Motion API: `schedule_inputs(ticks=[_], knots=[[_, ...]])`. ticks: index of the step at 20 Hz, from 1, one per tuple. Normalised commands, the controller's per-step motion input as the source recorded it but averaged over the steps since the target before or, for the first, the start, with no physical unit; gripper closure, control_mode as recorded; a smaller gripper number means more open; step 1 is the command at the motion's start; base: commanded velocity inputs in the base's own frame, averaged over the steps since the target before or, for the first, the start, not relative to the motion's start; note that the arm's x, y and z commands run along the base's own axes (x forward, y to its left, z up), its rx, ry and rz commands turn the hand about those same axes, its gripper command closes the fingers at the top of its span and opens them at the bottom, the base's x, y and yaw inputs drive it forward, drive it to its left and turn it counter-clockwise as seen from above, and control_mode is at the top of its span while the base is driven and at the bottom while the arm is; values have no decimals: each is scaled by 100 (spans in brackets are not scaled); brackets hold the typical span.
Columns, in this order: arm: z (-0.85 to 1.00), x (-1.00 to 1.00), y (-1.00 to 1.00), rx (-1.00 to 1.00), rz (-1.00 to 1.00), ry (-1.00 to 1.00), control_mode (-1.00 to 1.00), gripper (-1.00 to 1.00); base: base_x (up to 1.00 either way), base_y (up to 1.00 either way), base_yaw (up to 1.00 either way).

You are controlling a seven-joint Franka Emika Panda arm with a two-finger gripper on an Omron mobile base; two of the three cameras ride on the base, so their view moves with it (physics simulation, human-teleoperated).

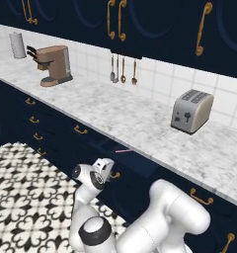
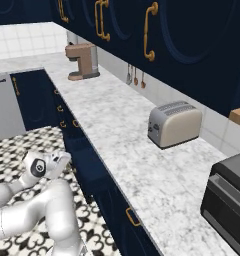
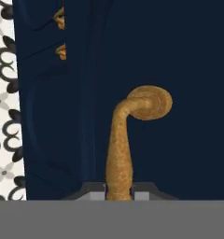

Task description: Take a straw from the drawer in front and place it inside the glass cup on the dining counter.

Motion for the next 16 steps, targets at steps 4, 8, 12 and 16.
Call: schedule_inputs(ticks=[4, 8, 12, 16], knots=[[0, -82, 71, 15, 5, 22, -100, 100, 0, 0, 0], [0, -78, 72, 18, 5, 24, -100, 100, 0, 0, 0], [0, -76, 64, 17, 3, 18, -100, -100, 0, 0, 0], [71, -88, -6, 24, 3, -7, -100, -100, 0, 0, 0]])
